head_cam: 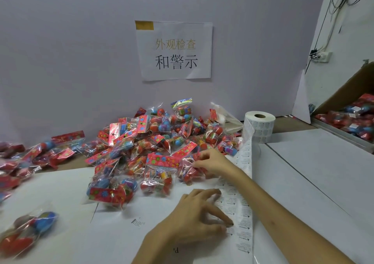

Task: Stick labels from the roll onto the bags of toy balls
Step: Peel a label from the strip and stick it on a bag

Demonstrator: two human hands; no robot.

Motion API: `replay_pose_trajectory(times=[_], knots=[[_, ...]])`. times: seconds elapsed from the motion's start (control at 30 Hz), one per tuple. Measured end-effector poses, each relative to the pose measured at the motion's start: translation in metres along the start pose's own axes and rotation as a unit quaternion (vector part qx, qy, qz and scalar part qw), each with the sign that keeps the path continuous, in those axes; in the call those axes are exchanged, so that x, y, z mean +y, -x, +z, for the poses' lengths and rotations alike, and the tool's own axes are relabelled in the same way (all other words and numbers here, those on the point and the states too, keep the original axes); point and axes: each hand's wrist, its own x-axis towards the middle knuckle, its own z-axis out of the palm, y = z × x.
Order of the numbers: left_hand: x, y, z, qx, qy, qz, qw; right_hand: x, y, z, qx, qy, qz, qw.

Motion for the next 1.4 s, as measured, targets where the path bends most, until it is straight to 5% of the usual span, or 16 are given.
replay_pose_trajectory(times=[0.4,0.7,0.83,1.1,1.4], knots=[[-0.021,-0.001,-0.007,0.192,0.063,-0.105,0.974,0.029,0.026,-0.006,0.093,-0.345,0.035,0.933],[-0.029,0.003,-0.022,0.428,0.270,-0.176,0.844,0.025,0.031,-0.007,0.053,-0.360,0.014,0.931],[-0.025,0.006,-0.029,0.426,0.351,-0.197,0.810,0.018,0.033,-0.006,0.020,-0.369,-0.029,0.929],[-0.020,0.005,-0.026,0.309,0.406,-0.162,0.845,0.004,0.045,0.004,-0.048,-0.341,-0.088,0.935],[-0.031,0.007,-0.030,0.375,0.436,-0.184,0.797,-0.001,0.052,0.013,-0.137,-0.321,-0.073,0.934]])
